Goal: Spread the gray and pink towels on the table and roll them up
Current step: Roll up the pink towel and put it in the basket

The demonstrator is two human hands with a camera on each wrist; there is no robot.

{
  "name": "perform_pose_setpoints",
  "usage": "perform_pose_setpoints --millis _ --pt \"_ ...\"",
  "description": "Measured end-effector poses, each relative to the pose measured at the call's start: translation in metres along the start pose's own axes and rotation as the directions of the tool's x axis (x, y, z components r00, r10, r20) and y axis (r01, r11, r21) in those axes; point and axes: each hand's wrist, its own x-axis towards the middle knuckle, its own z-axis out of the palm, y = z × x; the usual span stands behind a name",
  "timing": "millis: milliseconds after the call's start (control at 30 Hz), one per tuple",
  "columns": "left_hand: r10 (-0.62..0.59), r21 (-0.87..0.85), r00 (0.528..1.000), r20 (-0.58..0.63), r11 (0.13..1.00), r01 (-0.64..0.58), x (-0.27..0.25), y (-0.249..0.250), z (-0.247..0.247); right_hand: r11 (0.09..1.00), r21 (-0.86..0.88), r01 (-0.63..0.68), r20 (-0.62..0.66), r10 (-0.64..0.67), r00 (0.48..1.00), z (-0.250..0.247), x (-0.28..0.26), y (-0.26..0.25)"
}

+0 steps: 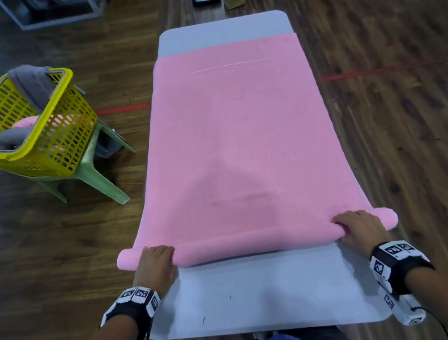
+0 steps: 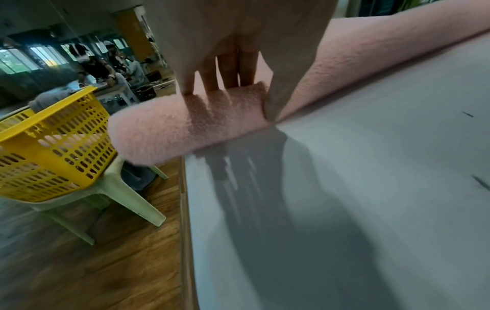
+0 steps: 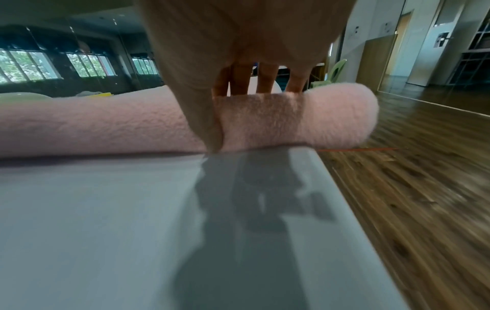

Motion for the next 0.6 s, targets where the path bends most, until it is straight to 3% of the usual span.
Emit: perform_pose_setpoints --millis 100,200,300,367,533,600 --pt "-0.003 -0.035 1.0 -0.009 0.999 0.003 0.018 -0.003 -0.018 0.997 -0.071 -0.03 0.071 0.035 0.997 -0.019 0.016 -0.001" --pt "0.039 -0.056 0.992 -0.123 0.997 -0.046 0.025 -0.006 -0.023 0.999 0.001 -0.034 -0.078 0.034 0.996 -0.027 0.023 -0.004" --pt "0.127 -0.039 0.983 -0.131 0.99 -0.133 0.017 -0.003 -0.014 0.999 0.03 0.036 -0.094 -0.033 0.995 -0.012 0.011 -0.003" --pt "0.112 -0.041 0.987 -0.119 0.992 -0.118 0.007 0.0 -0.009 0.996 0.029 0.081 -0.091 -0.078 0.993 0.001 0.001 0.002" --pt "0.048 0.033 0.996 -0.071 0.998 -0.046 0.002 0.003 -0.009 0.995 -0.093 -0.029 0.055 0.034 0.998 -0.013 0.006 0.0" --pt "0.017 0.032 0.992 -0.124 0.999 -0.013 0.01 0.002 -0.011 1.0 -0.029 -0.006 -0.051 0.005 0.999 -0.02 0.011 -0.005"
